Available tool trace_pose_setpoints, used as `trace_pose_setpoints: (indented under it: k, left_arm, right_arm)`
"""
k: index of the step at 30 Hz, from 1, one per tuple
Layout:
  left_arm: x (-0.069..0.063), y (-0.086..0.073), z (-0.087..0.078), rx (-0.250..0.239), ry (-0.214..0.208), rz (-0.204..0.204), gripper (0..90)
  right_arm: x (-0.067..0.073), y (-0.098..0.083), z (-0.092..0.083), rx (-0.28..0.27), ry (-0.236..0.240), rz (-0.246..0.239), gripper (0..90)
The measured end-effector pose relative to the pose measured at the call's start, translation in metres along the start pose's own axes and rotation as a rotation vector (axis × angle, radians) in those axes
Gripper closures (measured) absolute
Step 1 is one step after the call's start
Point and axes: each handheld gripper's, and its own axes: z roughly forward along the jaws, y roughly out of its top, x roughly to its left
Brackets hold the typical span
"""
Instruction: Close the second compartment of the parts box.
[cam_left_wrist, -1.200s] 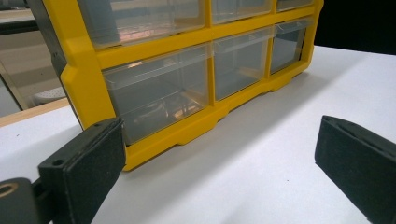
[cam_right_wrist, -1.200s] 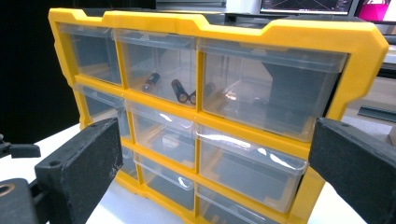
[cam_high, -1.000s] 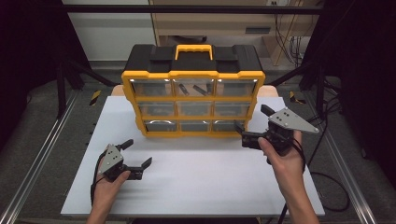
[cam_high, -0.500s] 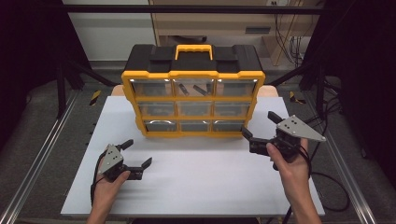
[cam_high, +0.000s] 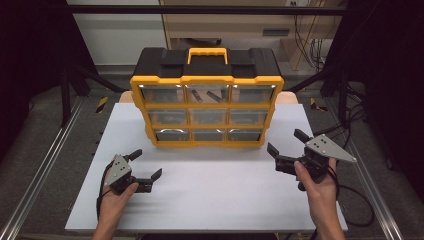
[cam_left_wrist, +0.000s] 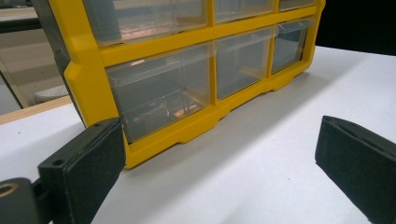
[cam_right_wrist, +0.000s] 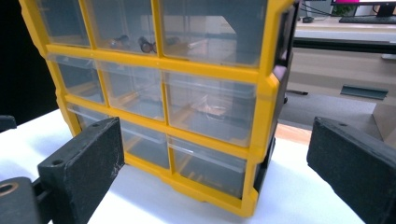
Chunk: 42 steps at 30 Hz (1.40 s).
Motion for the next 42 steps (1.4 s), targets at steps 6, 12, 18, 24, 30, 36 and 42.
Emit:
trace_pose_setpoints:
  k: [6, 12, 18, 24, 30, 36, 42]
  left_arm:
    - [0.0, 0.0, 0.0, 0.0, 0.002, -0.001, 1.3]
    - [0.001, 0.0, -0.001, -0.002, 0.004, -0.001, 1.3]
    - [0.001, -0.001, -0.001, 0.001, 0.001, -0.002, 1.3]
    - [0.001, -0.001, -0.001, 0.001, 0.001, -0.002, 1.2]
    - [0.001, -0.001, -0.001, 0.002, 0.002, -0.002, 1.2]
    - [0.001, -0.001, -0.001, 0.004, 0.002, -0.001, 1.2]
    - [0.002, -0.001, -0.002, 0.007, 0.007, 0.001, 1.2]
  right_arm:
    - [-0.003, -0.013, -0.002, 0.017, -0.01, 0.011, 4.8]
    - [-0.004, -0.026, -0.003, 0.036, -0.013, 0.017, 4.7]
    - [-0.004, -0.034, -0.003, 0.051, -0.01, 0.023, 4.6]
    - [-0.005, -0.038, -0.002, 0.057, -0.009, 0.022, 4.7]
    - [-0.005, -0.046, 0.001, 0.067, -0.002, 0.021, 4.9]
    - [-0.004, -0.054, 0.006, 0.074, 0.003, 0.028, 5.2]
    - [-0.003, -0.059, 0.013, 0.074, 0.01, 0.014, 5.4]
